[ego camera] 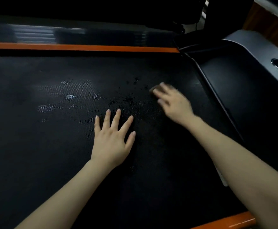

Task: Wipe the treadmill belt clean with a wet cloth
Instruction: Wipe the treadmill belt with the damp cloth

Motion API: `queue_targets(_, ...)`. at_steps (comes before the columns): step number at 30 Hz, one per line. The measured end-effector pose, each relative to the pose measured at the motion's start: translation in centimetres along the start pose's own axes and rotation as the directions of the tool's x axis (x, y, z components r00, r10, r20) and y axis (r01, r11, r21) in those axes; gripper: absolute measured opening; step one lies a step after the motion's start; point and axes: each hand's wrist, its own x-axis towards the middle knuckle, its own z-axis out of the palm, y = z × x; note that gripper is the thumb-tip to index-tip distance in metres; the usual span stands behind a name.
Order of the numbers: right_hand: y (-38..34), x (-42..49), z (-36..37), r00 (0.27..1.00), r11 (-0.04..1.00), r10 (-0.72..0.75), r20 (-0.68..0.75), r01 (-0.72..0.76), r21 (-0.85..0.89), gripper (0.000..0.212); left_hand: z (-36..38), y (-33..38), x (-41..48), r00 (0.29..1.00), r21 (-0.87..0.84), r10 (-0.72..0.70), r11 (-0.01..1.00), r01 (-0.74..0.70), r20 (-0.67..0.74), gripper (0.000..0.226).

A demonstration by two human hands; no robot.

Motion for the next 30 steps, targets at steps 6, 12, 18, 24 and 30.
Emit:
queue_targets(6, 2.1, 2.5, 0.5, 0.954, 0.952, 0.299, -0.016, -0.299, -0.071, 0.042, -2.3, -3.0, 3.2, 0.997, -0.013, -0.055, 0.998, 0.054, -0.06, 0.067)
queue_targets(12, 1.1, 4.7, 1.1, 0.906, 0.903, 0.421, -0.05, -0.424, -0.07, 0.043, -1.6, -7.2, 6.8, 0.984, 0.1, -0.167, 0.982, 0.16, 0.062, 0.06)
queue_targets(18, -5.1, -1.7, 2.1, 0.92, 0.919, -0.391, -0.031, 0.392, 0.034, 0.042, -0.7, -7.4, 6.6, 0.989, 0.088, -0.147, 0.985, 0.148, -0.014, 0.077)
queue_targets(24, 3.4, 6.5, 1.2, 0.992, 0.991, 0.128, -0.006, -0.128, -0.033, 0.042, -0.5, -7.3, 6.5, 0.989, 0.094, -0.147, 0.984, 0.149, -0.03, 0.079)
queue_targets(30, -5.9, 7.0, 4.0, 0.998, 0.999, 0.002, -0.067, -0.006, -0.049, 0.042, -0.5, -7.2, 6.6, 0.987, 0.071, -0.147, 0.986, 0.151, -0.058, 0.077)
